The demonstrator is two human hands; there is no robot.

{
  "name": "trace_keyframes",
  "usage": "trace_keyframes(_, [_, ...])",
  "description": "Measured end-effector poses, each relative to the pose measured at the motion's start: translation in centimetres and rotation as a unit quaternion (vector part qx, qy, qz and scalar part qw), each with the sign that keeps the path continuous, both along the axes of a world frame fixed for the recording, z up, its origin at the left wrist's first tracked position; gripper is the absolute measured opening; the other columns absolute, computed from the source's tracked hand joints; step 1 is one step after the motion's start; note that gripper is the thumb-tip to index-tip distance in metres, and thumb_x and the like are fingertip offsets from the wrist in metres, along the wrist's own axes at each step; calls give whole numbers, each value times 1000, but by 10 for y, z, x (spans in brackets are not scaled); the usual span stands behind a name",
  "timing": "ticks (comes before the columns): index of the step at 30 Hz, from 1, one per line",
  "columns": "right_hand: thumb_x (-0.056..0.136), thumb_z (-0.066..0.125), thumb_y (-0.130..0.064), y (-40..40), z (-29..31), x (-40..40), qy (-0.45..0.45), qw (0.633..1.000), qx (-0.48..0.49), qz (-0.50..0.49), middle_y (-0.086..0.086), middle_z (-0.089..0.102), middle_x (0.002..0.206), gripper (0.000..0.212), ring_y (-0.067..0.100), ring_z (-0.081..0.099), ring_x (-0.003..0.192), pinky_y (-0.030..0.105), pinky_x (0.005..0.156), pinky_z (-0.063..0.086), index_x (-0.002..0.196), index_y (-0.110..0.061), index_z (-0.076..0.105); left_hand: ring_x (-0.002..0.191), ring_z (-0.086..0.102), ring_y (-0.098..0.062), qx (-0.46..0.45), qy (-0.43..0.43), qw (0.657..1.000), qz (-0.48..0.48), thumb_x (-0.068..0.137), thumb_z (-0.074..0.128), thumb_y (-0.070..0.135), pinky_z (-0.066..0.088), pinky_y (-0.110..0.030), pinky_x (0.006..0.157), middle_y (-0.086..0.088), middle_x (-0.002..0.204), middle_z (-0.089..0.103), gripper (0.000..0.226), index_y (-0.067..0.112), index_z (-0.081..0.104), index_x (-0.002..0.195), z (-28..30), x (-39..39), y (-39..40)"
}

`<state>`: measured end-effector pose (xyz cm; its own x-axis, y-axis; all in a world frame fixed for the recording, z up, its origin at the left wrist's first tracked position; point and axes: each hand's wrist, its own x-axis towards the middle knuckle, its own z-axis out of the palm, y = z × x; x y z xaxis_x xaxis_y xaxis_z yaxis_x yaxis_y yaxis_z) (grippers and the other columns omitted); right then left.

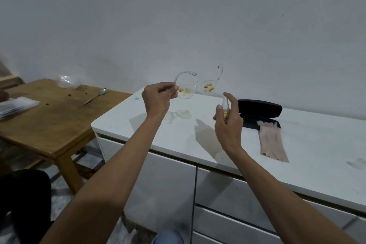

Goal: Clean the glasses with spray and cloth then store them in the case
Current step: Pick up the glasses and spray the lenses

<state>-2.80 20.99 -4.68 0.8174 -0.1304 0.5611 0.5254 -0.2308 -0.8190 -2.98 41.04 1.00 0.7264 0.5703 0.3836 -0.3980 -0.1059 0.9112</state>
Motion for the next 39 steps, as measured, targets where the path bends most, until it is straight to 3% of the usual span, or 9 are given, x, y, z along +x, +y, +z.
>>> trace_keyframes(3, [109, 44, -27, -3, -1, 6, 70, 996, 16, 47, 4, 71, 82, 37, 11, 54, 60, 34, 64, 50, 144, -35, 42, 75, 77, -25, -7, -10, 1000, -13, 80, 82, -3, 65, -33, 74, -19, 86, 77, 21, -6, 78, 99, 6, 0, -1])
trace_keyframes(7, [110, 43, -25, -5, 9, 8, 149, 978, 84, 121, 7, 59, 93, 33, 13, 43, 60, 28, 51, 43, 140, -39, 48, 72, 76, -22, -8, -13, 999, -28, 80, 82, -3, 65, -32, 75, -18, 84, 77, 19, -6, 78, 99, 11, -1, -6])
trace_keyframes(10, [107, 51, -21, -4, 17, 7, 163, 965, 146, 142, 7, 52, 84, 30, 14, 38, 53, 24, 43, 34, 133, -35, 56, 75, 76, -26, -6, -17, 999, -44, 80, 81, -3, 65, -33, 76, -21, 86, 77, 20, -6, 77, 99, 13, -2, -9])
trace_keyframes(16, [102, 51, -13, -1, 33, 9, 192, 943, 204, 180, 4, 46, 75, 33, 16, 29, 49, 24, 46, 22, 120, -38, 62, 78, 75, -30, 0, -20, 997, -68, 80, 82, -2, 64, -33, 75, -23, 89, 77, 18, -5, 78, 98, 16, -4, -15])
trace_keyframes(19, [102, 51, -14, -1, 38, 6, 192, 939, 208, 195, 3, 46, 73, 30, 16, 28, 49, 23, 46, 20, 108, -40, 63, 77, 75, -31, -2, -18, 996, -82, 80, 82, -2, 64, -35, 77, -20, 87, 77, 16, -3, 78, 96, 17, -3, -16])
trace_keyframes(23, [102, 47, -15, -3, 42, 6, 199, 931, 223, 210, 1, 44, 66, 24, 15, 26, 45, 21, 45, 18, 112, -30, 63, 74, 75, -31, -4, -16, 996, -89, 80, 82, -2, 64, -35, 77, -19, 86, 77, 16, -3, 79, 95, 17, -3, -16])
trace_keyframes(32, [103, 44, -17, -7, 45, 6, 265, 851, 338, 303, -4, 38, 63, 26, 7, 23, 41, 17, 35, 15, 104, -34, 64, 74, 75, -29, -15, -17, 995, -100, 80, 82, -2, 63, -31, 75, -20, 86, 77, 15, 1, 79, 95, 15, -2, -16])
trace_keyframes(39, [102, 44, -17, -8, 45, 6, 270, 845, 347, 305, -4, 38, 63, 25, 6, 23, 39, 16, 35, 14, 100, -33, 63, 72, 75, -29, -9, -13, 995, -95, 80, 82, -2, 63, -31, 75, -20, 85, 77, 17, -2, 78, 97, 15, -1, -16])
